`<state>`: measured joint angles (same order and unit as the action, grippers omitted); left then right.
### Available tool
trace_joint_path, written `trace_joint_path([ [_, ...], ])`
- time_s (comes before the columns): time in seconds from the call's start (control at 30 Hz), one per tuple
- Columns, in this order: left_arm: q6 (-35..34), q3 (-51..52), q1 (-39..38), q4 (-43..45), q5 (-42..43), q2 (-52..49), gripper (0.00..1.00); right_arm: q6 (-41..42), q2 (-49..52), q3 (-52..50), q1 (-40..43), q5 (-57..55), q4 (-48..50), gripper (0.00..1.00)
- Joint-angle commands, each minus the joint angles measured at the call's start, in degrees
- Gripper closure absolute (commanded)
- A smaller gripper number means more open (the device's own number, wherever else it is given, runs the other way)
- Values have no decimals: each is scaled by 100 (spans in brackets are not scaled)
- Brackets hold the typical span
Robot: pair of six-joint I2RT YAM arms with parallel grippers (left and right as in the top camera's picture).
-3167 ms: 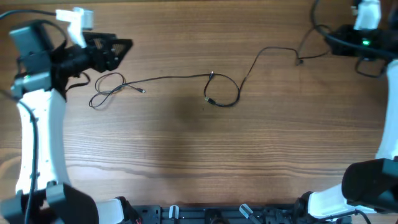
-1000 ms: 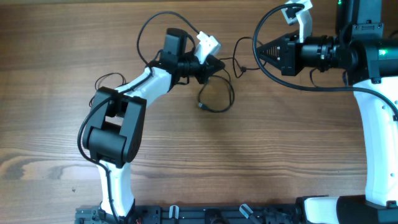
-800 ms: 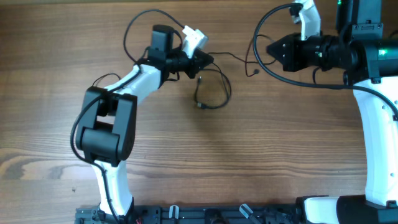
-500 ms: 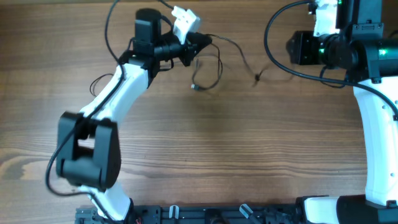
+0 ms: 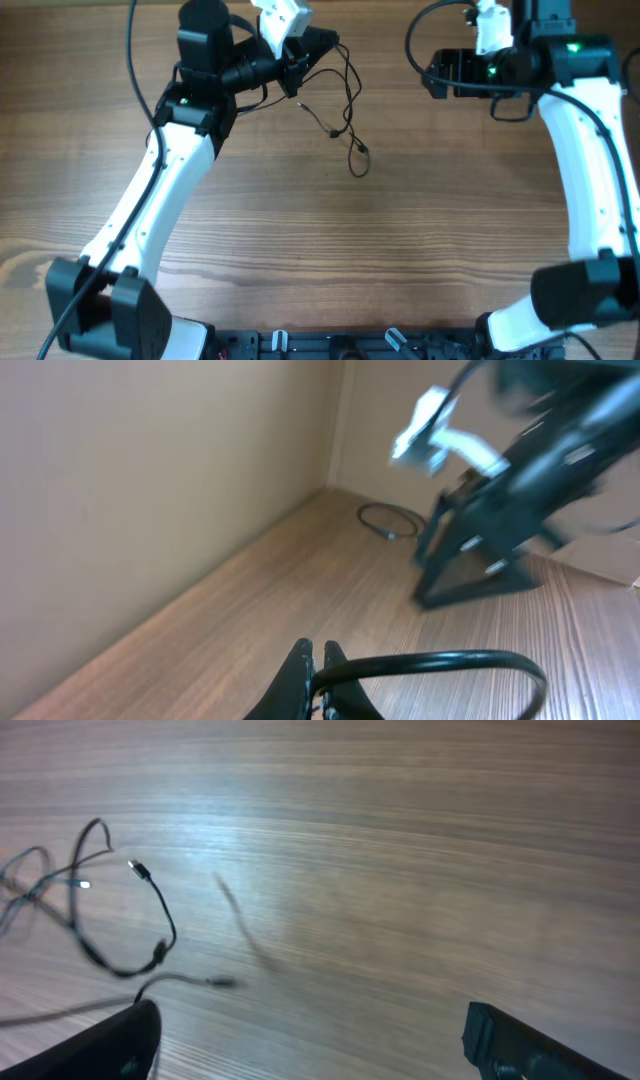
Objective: Untangle cables
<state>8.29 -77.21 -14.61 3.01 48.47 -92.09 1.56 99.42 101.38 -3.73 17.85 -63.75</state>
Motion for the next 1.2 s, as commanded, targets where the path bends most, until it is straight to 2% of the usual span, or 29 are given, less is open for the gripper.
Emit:
trace_joint_path([
  [0.0, -111, -37, -136, 13, 101, 345, 96, -162, 413, 26, -31, 1106, 249, 7],
  [0.07, -111, -37, -221, -31, 103, 417, 96, -160, 481, 26, -37, 1613, 404, 15],
  [0.1, -111, -37, -254, -50, 105, 435, 96, -162, 485, 26, -39, 1775, 435, 16],
  [0.33, -109, -37, -658, -90, 297, 437, 96, -258, 485, 26, -199, 2479, 483, 10],
  [0.43, -109, -37, -748, -85, 623, 446, 96, -195, 509, 26, -221, 2756, 551, 9],
  [0.7, -107, -37, -739, -92, 809, 680, 96, 162, 713, 26, -238, 2839, 804, 9],
  [0.9, -15, -37, -664, -66, 804, 734, 96, 170, 1003, 26, -713, 2879, 1032, 9],
  [1.17, -17, -37, -481, -175, 787, 734, 96, 761, 1392, 26, -973, 2946, 1674, 9],
])
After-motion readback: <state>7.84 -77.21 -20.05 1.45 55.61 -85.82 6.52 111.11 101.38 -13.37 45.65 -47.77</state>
